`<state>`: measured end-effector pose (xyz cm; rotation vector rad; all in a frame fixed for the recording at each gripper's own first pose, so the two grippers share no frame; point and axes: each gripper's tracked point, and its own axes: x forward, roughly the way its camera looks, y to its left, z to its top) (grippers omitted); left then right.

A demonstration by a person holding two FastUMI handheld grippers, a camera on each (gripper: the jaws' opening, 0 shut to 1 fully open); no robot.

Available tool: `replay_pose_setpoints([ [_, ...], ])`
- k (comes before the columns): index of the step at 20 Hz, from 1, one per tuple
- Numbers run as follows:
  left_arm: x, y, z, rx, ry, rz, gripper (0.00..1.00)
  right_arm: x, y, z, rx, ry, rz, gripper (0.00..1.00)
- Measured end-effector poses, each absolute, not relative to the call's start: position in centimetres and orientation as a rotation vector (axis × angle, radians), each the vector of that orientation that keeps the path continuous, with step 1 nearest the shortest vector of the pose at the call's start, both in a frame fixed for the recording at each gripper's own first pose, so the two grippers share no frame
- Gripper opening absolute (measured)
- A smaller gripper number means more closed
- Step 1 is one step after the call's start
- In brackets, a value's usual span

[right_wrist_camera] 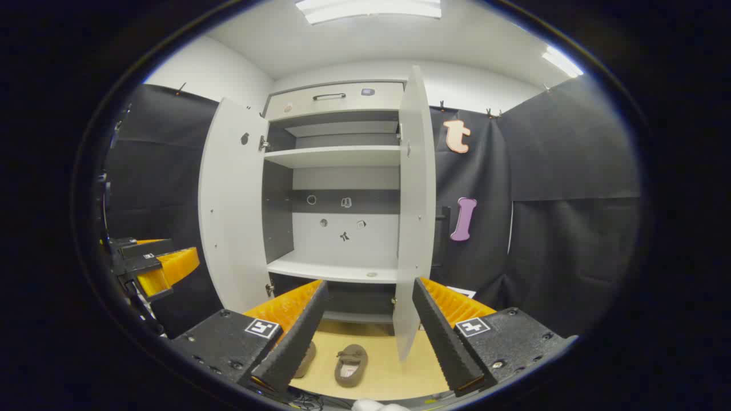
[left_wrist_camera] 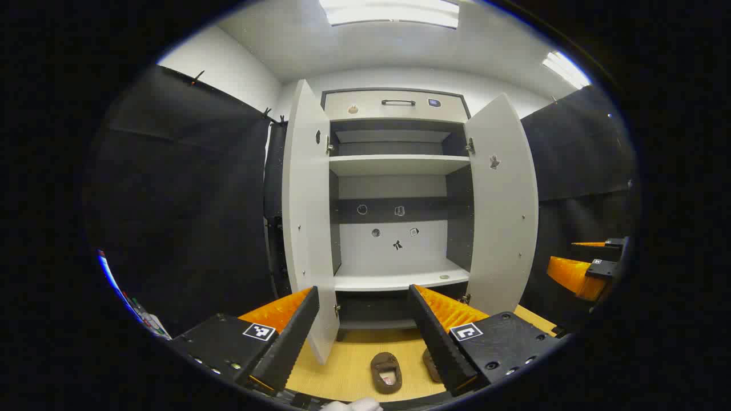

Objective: Grab one shoe with the right hand and put it into the shoe cabinet, grab the other shoe with the left hand and put it into the shoe cabinet; then close the right door with the right hand and the left door with the left hand.

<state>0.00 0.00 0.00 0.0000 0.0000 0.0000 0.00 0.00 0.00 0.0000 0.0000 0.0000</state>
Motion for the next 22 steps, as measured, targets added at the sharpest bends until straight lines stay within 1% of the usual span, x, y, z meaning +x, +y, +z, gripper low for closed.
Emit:
replay_pose_setpoints([
  [1,0.0,0.1,-0.1,-0.001,0.002,0.001,0.95,0.0,0.1,0.0,-0.001,0.001,0.001,0.96],
  [3,0.0,0.3,-0.3,-0.001,0.006,0.002,0.95,0.0,0.3,-0.2,-0.002,0.003,0.003,0.97],
  [4,0.0,0.4,-0.4,0.000,0.008,0.002,0.95,0.0,0.4,-0.3,-0.002,0.006,0.003,0.96],
  [9,-0.1,0.9,-0.6,0.008,0.007,0.002,0.95,0.2,1.0,-0.7,-0.001,0.018,0.004,0.96],
  [10,0.0,1.0,-0.7,0.009,0.006,0.000,0.95,0.3,1.1,-0.9,-0.002,0.021,0.004,0.98],
  [11,-0.1,1.1,-0.8,0.008,0.008,-0.001,0.95,0.4,1.3,-0.9,-0.002,0.023,0.005,0.96],
  [13,-0.2,1.3,-1.0,0.000,0.011,-0.003,0.95,0.7,1.6,-1.6,-0.008,0.034,0.006,0.96],
  [16,0.0,1.9,-1.5,0.000,0.017,0.008,0.95,1.6,2.5,-4.1,-0.022,0.090,0.014,0.97],
  [18,0.0,2.4,-2.1,0.001,0.026,0.019,0.95,2.2,3.0,-7.0,-0.037,0.158,0.031,0.97],
  [20,-0.2,2.8,-2.8,-0.002,0.040,0.029,0.95,3.1,3.3,-10.4,-0.045,0.233,0.042,0.96],
  [22,-0.3,3.1,-3.4,-0.001,0.054,0.036,0.95,4.0,3.8,-15.0,-0.044,0.338,0.063,0.97],
])
